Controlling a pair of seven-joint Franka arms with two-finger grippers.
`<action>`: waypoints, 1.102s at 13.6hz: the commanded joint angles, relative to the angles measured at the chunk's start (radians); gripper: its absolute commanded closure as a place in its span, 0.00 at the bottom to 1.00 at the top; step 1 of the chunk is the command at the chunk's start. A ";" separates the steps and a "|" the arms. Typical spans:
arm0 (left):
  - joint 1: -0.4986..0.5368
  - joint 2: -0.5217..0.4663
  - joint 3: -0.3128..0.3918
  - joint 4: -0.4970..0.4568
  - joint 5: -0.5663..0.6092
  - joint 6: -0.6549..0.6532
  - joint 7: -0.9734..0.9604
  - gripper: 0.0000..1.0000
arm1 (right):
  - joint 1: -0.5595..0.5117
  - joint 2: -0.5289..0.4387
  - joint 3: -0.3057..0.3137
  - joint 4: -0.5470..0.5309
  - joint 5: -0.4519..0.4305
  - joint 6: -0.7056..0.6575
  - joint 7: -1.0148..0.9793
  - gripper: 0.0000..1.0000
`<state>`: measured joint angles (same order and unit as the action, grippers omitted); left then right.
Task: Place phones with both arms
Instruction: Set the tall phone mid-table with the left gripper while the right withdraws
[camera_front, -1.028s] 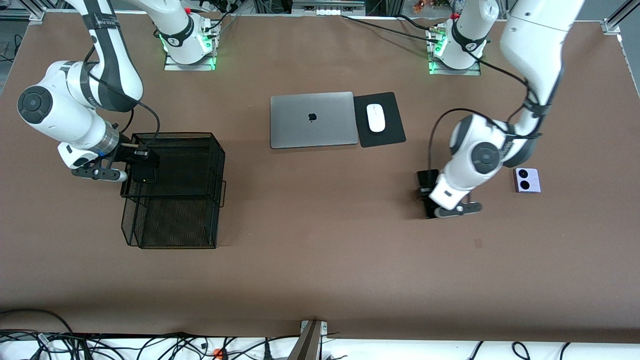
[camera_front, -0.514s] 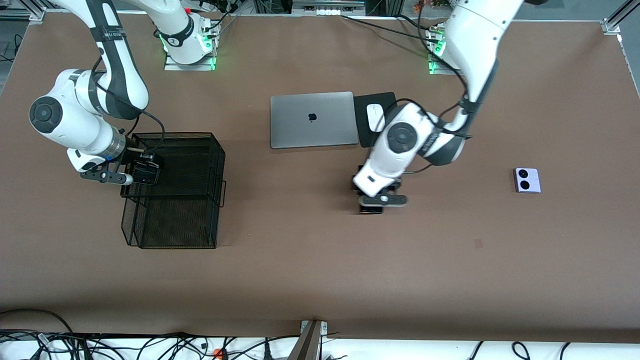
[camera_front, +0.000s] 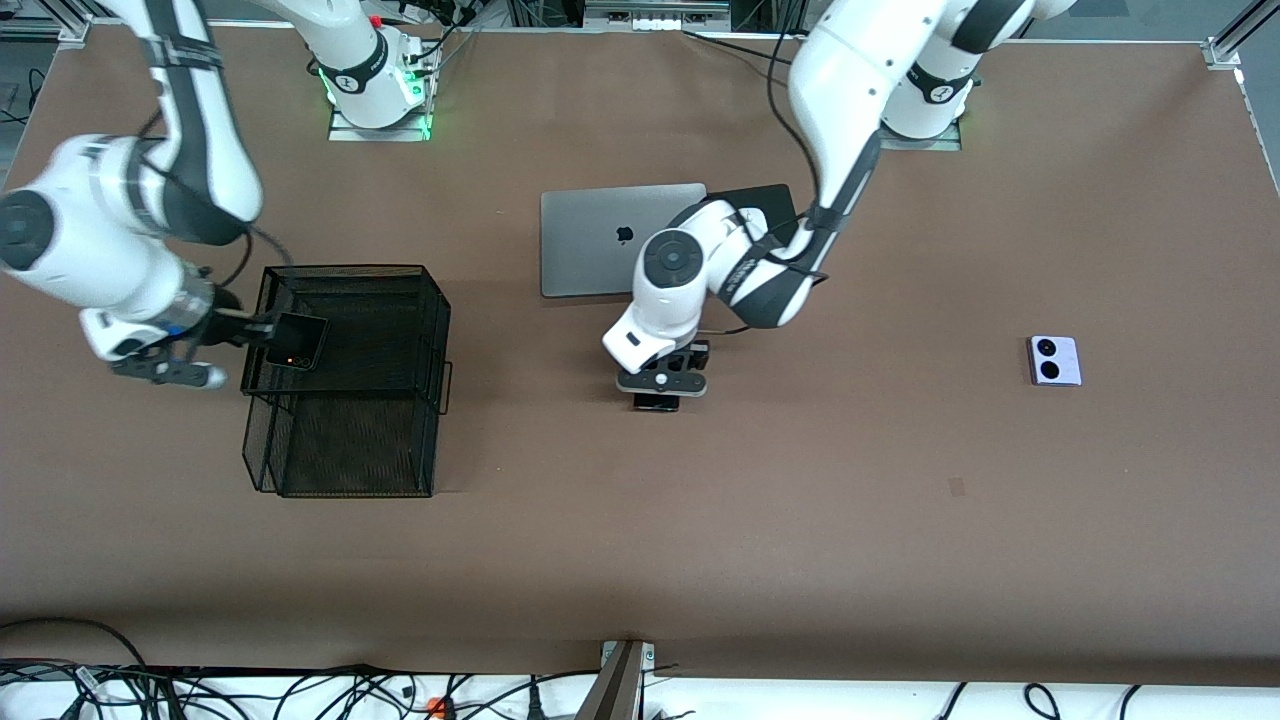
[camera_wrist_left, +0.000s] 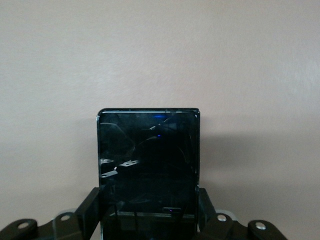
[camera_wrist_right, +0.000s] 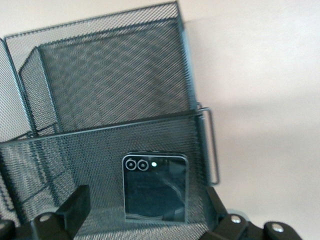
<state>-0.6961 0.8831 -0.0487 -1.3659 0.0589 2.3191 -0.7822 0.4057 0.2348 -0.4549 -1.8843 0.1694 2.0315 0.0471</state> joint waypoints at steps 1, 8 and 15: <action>-0.017 0.128 0.030 0.189 0.001 -0.033 -0.057 1.00 | -0.030 0.095 0.002 0.215 0.019 -0.180 0.000 0.00; -0.019 0.148 0.047 0.214 0.001 -0.029 -0.080 0.00 | -0.016 0.096 0.015 0.232 0.022 -0.188 0.013 0.00; 0.013 0.041 0.047 0.183 0.002 -0.190 -0.010 0.00 | 0.091 0.119 0.018 0.243 0.090 -0.156 0.025 0.00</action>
<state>-0.6991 0.9879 -0.0061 -1.1477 0.0590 2.1801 -0.8463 0.4702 0.3279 -0.4327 -1.6758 0.2381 1.8685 0.0510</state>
